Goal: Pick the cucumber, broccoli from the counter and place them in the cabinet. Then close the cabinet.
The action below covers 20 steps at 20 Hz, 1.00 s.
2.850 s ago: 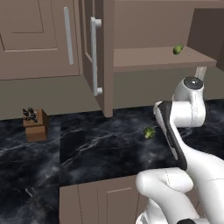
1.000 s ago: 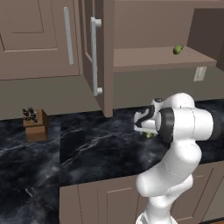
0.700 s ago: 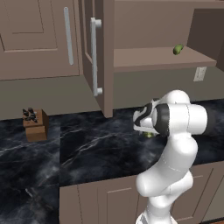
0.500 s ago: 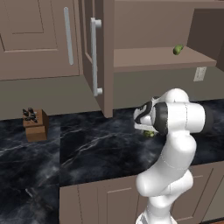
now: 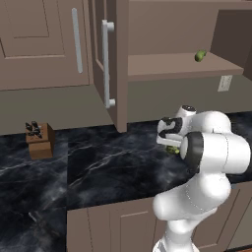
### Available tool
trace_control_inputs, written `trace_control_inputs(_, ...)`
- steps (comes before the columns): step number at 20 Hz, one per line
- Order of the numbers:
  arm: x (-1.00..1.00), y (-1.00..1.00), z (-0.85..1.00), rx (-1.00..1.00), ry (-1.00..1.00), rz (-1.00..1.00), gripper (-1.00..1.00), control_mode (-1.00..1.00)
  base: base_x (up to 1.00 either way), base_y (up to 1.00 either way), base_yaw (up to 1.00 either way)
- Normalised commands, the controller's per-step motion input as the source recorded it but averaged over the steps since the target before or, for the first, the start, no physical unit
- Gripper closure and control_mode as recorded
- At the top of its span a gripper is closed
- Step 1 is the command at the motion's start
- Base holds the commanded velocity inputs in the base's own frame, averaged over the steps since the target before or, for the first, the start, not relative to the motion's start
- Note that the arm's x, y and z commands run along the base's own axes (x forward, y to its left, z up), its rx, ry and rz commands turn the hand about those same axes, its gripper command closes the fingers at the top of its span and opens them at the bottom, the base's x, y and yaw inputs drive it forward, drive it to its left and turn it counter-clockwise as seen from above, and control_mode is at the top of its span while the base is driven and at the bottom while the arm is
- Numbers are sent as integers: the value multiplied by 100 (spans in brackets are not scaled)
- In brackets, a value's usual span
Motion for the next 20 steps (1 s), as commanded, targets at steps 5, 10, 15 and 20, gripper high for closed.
trace_control_inputs(5,-90,23,98,0,-1,0,100,-100,0,0,0)
trace_control_inputs(10,-52,14,100,0,-8,0,100,-100,0,0,0)
trace_control_inputs(15,-48,7,100,0,-18,0,100,-100,0,0,0)
trace_control_inputs(20,-12,8,100,0,-31,0,100,-100,0,0,0)
